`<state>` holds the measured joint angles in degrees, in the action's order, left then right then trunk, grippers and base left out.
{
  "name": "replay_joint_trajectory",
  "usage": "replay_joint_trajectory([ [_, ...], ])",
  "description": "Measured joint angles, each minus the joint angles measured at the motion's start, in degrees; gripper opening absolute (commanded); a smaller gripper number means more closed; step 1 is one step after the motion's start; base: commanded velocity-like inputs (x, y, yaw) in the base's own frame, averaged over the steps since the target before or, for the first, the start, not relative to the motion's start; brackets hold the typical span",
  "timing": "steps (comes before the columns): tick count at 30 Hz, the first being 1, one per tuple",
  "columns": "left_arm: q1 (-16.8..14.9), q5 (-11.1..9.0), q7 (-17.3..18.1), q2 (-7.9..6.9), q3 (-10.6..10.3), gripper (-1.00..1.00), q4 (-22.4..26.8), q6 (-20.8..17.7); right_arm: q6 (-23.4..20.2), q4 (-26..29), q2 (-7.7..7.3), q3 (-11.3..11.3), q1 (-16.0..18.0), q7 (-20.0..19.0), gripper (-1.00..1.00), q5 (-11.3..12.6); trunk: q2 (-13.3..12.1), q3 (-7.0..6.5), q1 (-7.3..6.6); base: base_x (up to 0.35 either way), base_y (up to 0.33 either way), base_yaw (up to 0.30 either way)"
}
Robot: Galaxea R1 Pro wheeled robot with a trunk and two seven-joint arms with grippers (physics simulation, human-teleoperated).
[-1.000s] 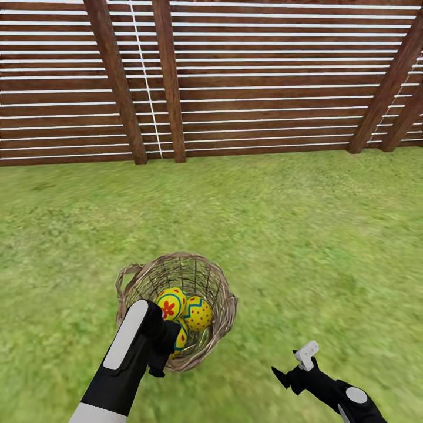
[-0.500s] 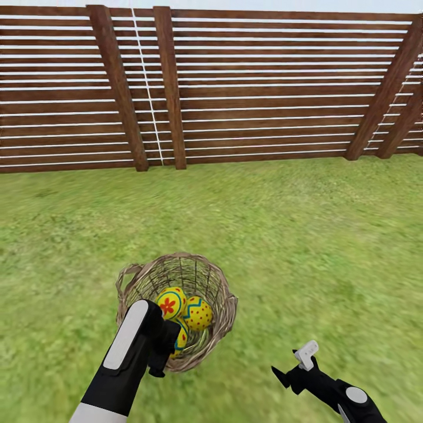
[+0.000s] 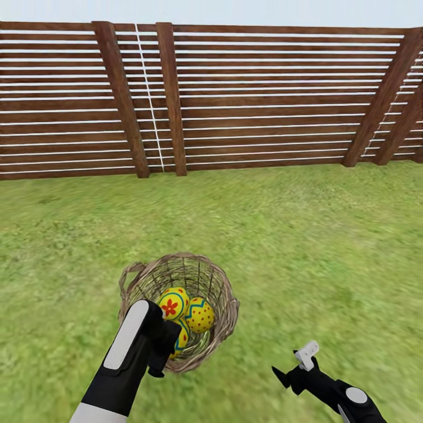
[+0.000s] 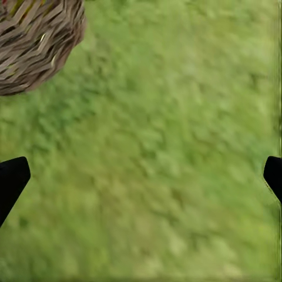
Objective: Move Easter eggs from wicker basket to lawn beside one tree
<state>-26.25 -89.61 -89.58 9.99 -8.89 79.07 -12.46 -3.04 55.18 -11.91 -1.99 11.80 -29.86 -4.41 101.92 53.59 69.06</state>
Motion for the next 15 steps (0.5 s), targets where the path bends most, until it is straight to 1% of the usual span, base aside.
replay_joint_trajectory([
  [3,0.0,0.0,0.0,0.00,0.0,-1.00,0.0,-0.3,0.0,0.0,0.01,0.0,0.0,1.1,1.00,0.0,-1.2,-0.82,-0.66,0.000,0.000,0.000],
  [15,0.0,0.0,0.0,0.00,-0.1,-1.00,-0.2,-0.4,0.0,0.0,0.00,0.0,0.0,1.2,1.00,0.0,-6.0,-4.08,-3.30,0.000,0.000,0.000],
])
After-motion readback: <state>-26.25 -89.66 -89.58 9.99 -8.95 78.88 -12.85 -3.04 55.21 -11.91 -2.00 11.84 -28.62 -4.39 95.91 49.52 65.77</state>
